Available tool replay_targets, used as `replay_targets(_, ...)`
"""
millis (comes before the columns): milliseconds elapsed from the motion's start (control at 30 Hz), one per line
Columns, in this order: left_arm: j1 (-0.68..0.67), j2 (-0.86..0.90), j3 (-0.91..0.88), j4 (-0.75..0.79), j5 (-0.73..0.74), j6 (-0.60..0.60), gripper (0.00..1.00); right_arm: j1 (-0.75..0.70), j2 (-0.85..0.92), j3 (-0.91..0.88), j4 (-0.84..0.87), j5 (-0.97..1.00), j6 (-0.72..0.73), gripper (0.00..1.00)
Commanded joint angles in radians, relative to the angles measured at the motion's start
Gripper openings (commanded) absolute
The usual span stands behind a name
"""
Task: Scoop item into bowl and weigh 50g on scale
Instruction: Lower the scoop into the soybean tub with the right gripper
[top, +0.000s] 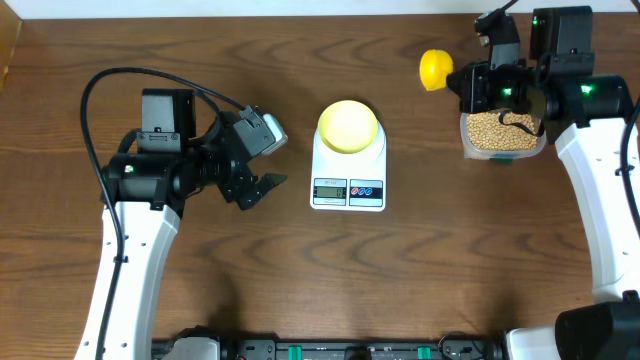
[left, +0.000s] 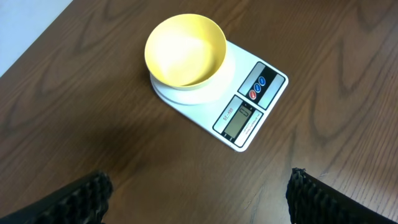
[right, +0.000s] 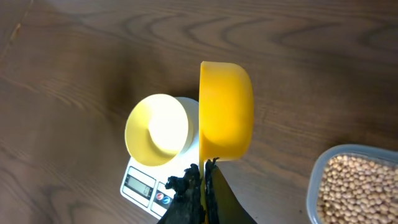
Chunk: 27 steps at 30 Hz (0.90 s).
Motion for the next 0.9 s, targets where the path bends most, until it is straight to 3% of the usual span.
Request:
replay_targets(0, 0.004, 0.009, -0.008, -0.002, 0.013, -0.012, 0.92, -0.005, -0.005, 0.019, 0.014, -0.031, -0.085, 0.01)
replay_targets(367, 0.004, 0.009, -0.008, -0.002, 0.013, -0.012, 0.92, -0.006, -0.005, 0.019, 0.034, -0.01, -0.005, 0.01)
replay_targets(600, 0.005, 0.009, -0.008, -0.002, 0.013, -0.012, 0.92, -0.029, -0.005, 0.019, 0.047, -0.002, 0.246, 0.01)
replay_targets(867, 0.004, 0.009, -0.008, -0.002, 0.013, -0.012, 0.92, -0.042, -0.005, 0.02, 0.065, 0.05, 0.274, 0.01)
